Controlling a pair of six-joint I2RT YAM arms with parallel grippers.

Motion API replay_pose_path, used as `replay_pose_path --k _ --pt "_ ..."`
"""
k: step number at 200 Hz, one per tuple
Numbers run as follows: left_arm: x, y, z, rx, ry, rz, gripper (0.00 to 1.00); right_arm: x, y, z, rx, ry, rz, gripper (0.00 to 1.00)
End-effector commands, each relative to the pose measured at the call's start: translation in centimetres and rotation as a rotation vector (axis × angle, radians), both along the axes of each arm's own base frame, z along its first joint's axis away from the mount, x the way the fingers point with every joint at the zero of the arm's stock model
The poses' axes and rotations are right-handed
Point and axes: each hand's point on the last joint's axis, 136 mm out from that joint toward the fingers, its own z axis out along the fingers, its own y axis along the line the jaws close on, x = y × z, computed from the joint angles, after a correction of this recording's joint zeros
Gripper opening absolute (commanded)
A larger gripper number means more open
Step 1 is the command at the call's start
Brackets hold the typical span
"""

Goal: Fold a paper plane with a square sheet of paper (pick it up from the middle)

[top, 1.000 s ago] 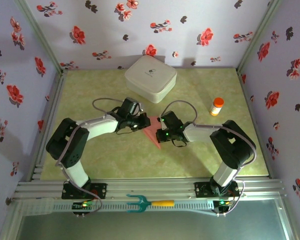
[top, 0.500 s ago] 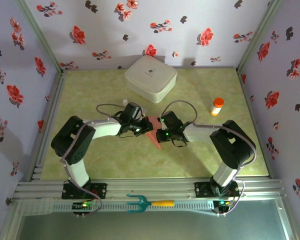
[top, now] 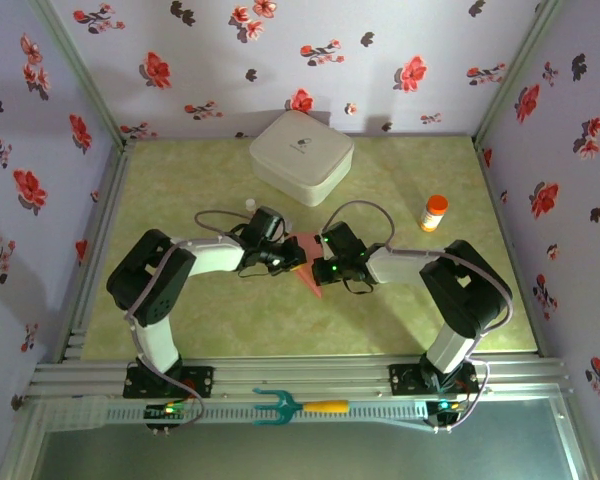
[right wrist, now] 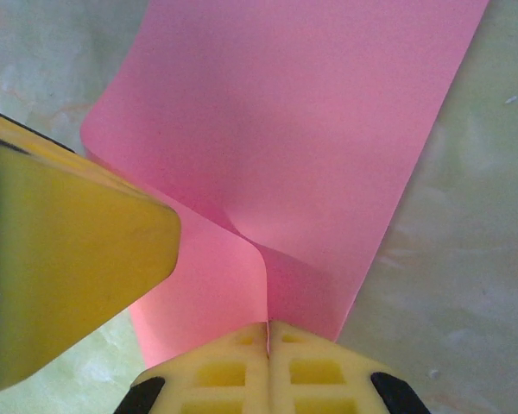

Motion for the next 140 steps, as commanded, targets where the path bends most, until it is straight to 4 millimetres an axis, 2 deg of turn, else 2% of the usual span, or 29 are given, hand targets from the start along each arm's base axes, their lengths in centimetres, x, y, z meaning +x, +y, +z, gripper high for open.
replay_pose_path --k 1,56,97,123,140 --pt "-1.1 0.4 -1.9 0.03 0.049 -0.012 0.0 0.7 -0.5 -0.3 -0.026 0.0 -0.035 0.04" --pt "-2.0 2.4 -4.0 0.135 0.065 -0.005 0.0 0.7 -0.5 -0.3 -0.026 -0.001 -0.034 0.04" --pt "-2.0 2.6 -4.6 0.141 0.072 0.0 0.0 0.7 -0.5 -0.3 -0.025 0.004 -0.035 0.06" --pt "-2.1 2.5 -4.7 0.14 0.076 -0.003 0.0 0.8 0.0 0.8 -0.002 0.003 -0.031 0.1" --pt "-2.1 2.5 -4.8 0.139 0.077 -0.002 0.0 1.2 -0.1 2.4 0.016 -0.006 -0.053 0.19"
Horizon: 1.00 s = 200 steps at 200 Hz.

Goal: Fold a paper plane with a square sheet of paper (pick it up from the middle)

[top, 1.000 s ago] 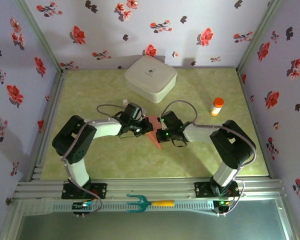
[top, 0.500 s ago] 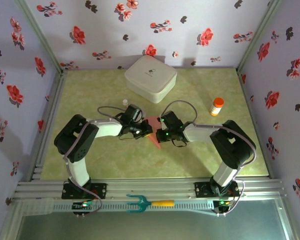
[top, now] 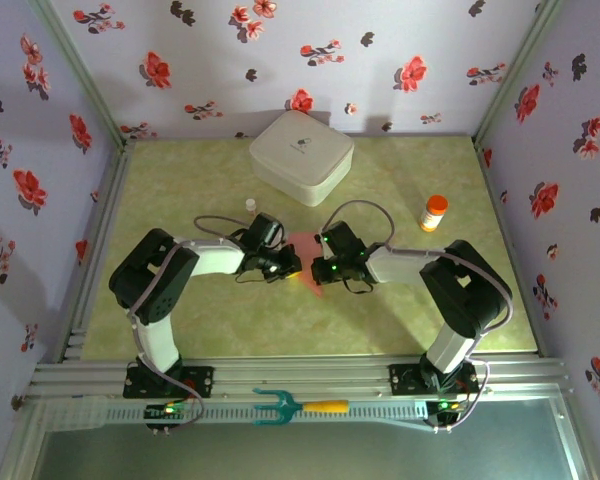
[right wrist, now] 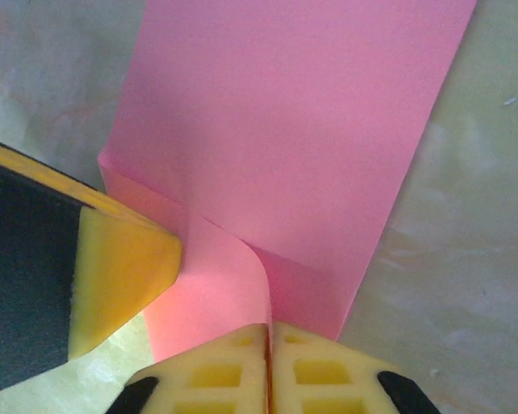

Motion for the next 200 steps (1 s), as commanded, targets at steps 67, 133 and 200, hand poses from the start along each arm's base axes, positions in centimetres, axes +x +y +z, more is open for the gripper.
replay_pose_path --k 67,133,200 --pt "-0.9 1.1 -2.3 0.064 0.029 -0.002 0.0 -0.5 -0.1 6.9 0.229 0.132 -0.043 0.3" --pt "-0.7 1.2 -2.1 0.058 0.02 0.008 0.0 -3.3 3.1 4.5 0.261 0.267 0.045 0.02" --pt "-0.7 1.2 -2.0 0.055 0.017 0.011 0.0 -3.3 3.4 1.9 0.18 0.305 0.053 0.03"
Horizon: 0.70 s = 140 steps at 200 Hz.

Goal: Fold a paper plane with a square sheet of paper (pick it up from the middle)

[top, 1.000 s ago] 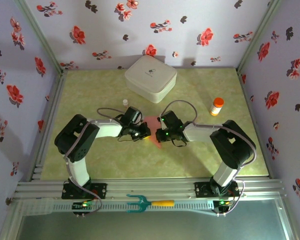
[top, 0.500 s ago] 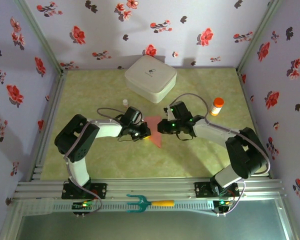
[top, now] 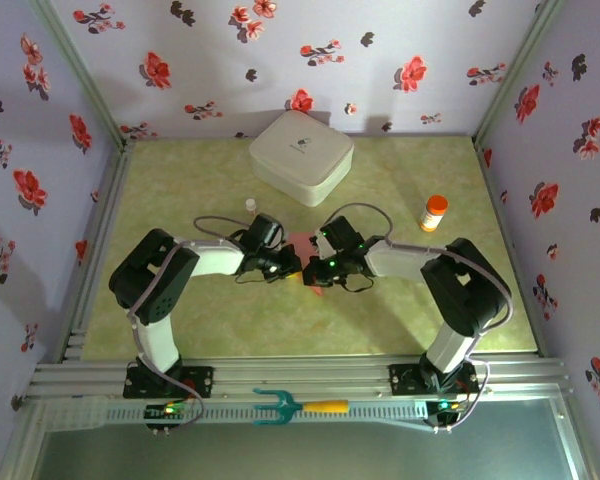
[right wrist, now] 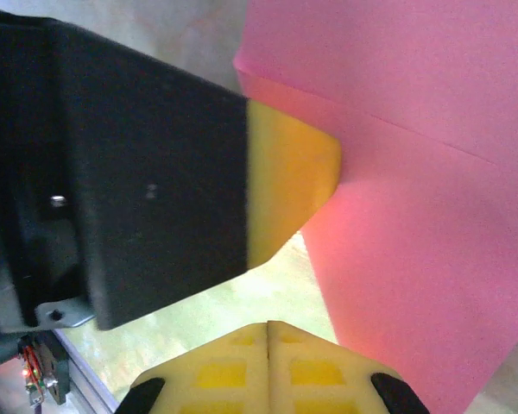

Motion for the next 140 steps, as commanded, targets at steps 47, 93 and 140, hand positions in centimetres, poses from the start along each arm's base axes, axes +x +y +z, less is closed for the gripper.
replay_pose_path --k 47,93,140 --pt "-0.8 1.2 -1.9 0.066 0.028 0.009 0.0 0.2 -0.3 -1.7 -0.071 0.019 0.015 0.04" --pt "-0.8 1.2 -2.0 0.067 0.033 0.009 0.0 -0.5 -1.4 -2.7 -0.103 0.035 0.008 0.05" --pt "-0.8 1.4 -2.1 0.072 0.037 0.014 0.0 -0.9 -2.0 -2.7 -0.087 0.045 -0.01 0.06"
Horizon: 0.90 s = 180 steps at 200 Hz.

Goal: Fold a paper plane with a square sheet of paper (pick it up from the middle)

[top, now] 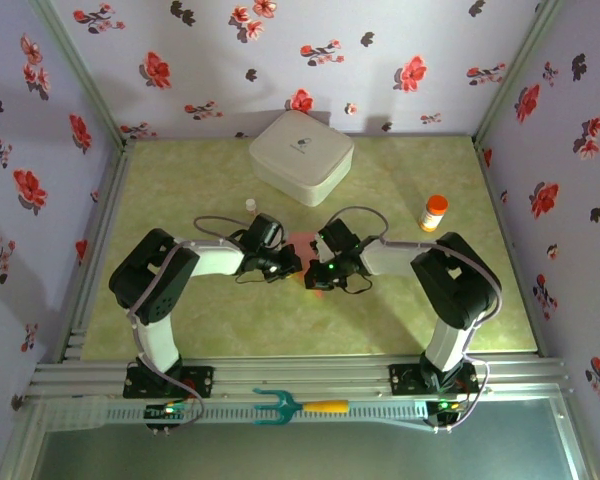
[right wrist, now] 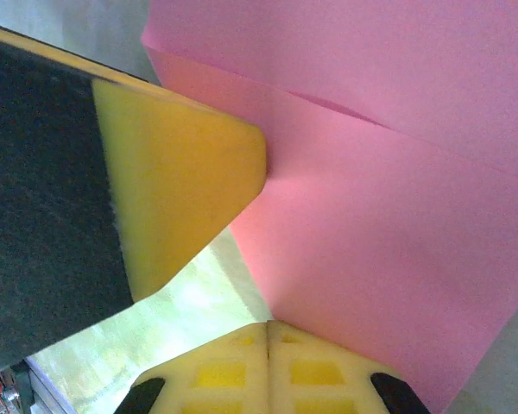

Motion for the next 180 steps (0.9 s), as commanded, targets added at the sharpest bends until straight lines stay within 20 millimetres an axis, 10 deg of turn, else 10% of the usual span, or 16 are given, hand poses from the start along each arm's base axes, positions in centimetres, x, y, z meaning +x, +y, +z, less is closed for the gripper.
replay_pose_path --k 1,141,180 --pt "-0.8 1.4 -2.1 0.071 0.038 0.014 0.0 -0.7 -1.3 -0.5 -0.023 0.014 -0.009 0.06" --pt "-0.8 1.7 -2.5 0.08 0.053 0.022 0.0 -3.9 -4.5 -0.4 0.039 0.059 -0.123 0.08" --pt "-0.7 1.6 -2.2 0.067 0.041 0.018 0.0 -1.4 -4.1 4.9 0.07 -0.068 -0.153 0.08"
